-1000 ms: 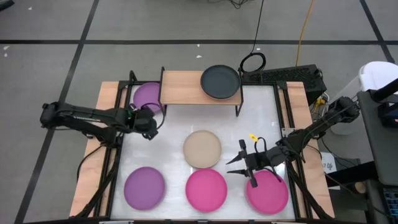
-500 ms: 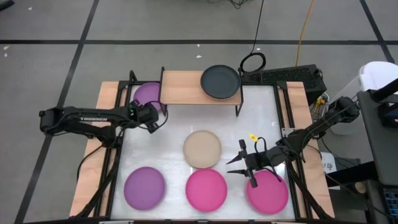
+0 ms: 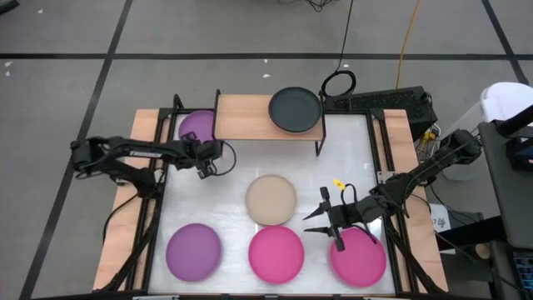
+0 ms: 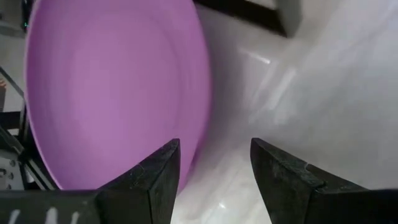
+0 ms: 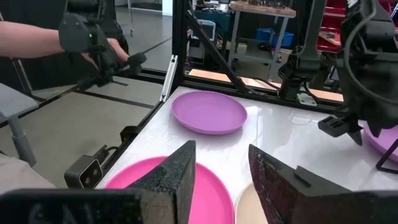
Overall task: Place and stack plates onto a shelf
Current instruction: Stack the top violet plate on top of the black plate on the shelf
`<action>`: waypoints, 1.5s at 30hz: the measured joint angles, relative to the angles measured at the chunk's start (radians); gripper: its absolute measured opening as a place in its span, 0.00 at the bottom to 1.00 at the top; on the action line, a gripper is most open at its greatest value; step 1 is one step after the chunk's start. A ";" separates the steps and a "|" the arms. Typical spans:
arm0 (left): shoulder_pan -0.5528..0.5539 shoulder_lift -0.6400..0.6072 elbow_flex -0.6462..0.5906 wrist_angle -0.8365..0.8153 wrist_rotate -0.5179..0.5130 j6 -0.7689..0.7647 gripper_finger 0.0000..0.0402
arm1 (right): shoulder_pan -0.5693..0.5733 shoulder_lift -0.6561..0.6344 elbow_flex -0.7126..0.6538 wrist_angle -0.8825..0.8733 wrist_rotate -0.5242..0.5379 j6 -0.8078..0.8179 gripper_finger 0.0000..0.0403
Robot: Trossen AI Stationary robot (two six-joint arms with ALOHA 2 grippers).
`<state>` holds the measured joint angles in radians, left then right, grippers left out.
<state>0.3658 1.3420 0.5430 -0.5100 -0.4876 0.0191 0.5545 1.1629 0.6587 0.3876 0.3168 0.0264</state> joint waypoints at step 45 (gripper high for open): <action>-0.402 -0.192 0.247 -0.426 0.403 -0.529 0.03 | 0.007 -0.001 -0.001 -0.011 -0.008 0.045 0.32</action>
<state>-0.0360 1.1503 0.7900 -0.9358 -0.0845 -0.5096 0.5610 1.1617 0.6579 0.3763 0.3091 0.0712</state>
